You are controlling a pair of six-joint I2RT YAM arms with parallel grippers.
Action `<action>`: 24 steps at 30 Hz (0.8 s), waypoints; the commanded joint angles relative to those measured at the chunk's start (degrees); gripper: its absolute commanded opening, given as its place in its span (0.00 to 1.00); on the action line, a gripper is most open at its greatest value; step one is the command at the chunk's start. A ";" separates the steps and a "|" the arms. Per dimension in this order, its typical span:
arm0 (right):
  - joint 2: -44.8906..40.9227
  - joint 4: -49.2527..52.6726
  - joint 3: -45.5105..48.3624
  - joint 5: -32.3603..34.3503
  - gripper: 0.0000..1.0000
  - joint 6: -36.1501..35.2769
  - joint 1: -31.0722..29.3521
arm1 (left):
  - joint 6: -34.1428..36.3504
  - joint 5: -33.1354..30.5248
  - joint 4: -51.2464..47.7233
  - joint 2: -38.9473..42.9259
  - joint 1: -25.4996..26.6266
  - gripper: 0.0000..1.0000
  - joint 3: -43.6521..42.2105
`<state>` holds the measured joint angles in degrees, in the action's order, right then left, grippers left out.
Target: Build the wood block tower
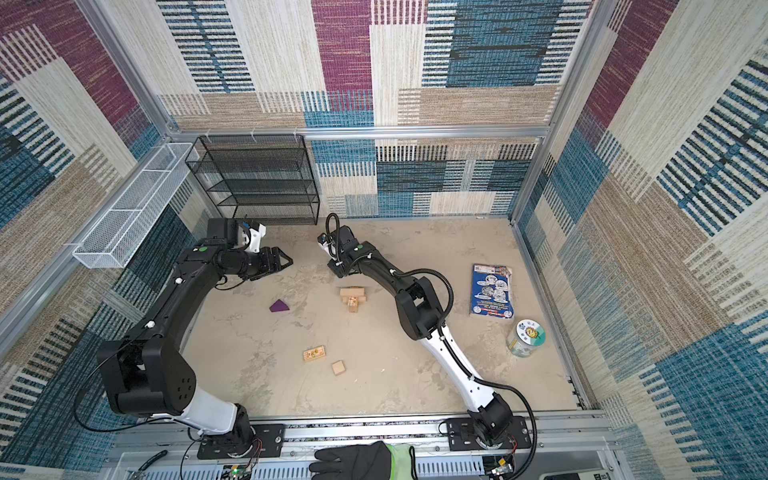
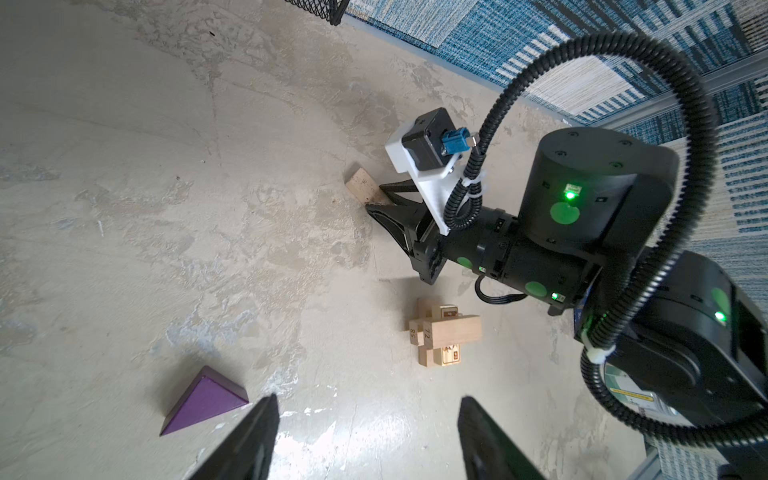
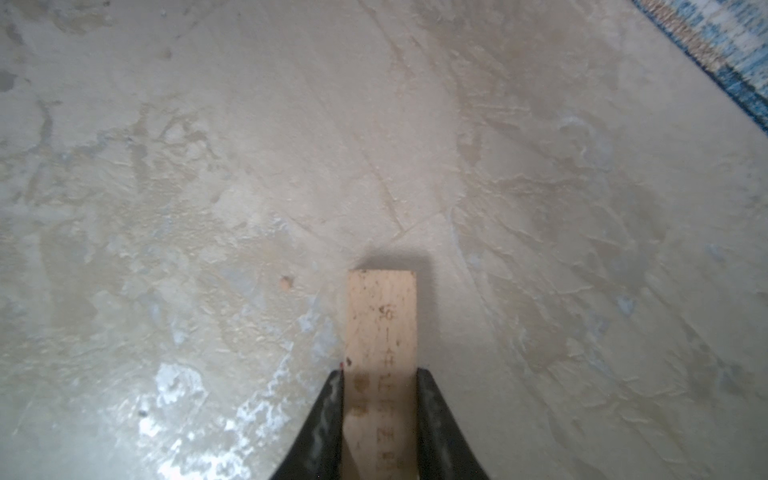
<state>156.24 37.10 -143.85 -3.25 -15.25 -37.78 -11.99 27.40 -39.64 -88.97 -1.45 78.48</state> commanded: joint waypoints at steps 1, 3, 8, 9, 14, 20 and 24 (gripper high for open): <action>-0.10 -1.56 -0.30 -0.01 0.25 0.50 0.01 | -1.17 1.34 0.17 -0.01 -0.13 0.73 0.27; -0.23 -1.42 -0.29 0.08 0.25 0.52 -0.01 | -1.20 1.42 0.18 -0.08 -0.11 0.73 0.27; -0.40 -1.68 -0.29 0.95 0.40 0.60 -0.01 | -1.20 1.34 0.17 -0.06 -0.19 0.73 0.32; -0.46 -1.77 -0.24 1.17 0.41 0.65 0.00 | -1.20 1.34 0.22 -0.04 -0.22 0.73 0.33; -0.57 -1.88 -0.25 0.80 0.36 0.74 -0.02 | -1.28 1.62 0.14 -0.01 -0.15 0.73 0.29; -0.59 -2.47 -0.38 0.83 0.36 0.83 -0.01 | -1.37 1.81 0.18 -0.30 -0.21 0.73 0.34; -0.59 -2.65 -0.49 0.95 0.37 0.72 -0.02 | -1.41 1.85 0.19 -0.32 -0.22 0.73 0.36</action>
<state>156.24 36.16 -143.90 -2.42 -15.05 -37.80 -12.01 28.47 -39.64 -89.14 -1.63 78.50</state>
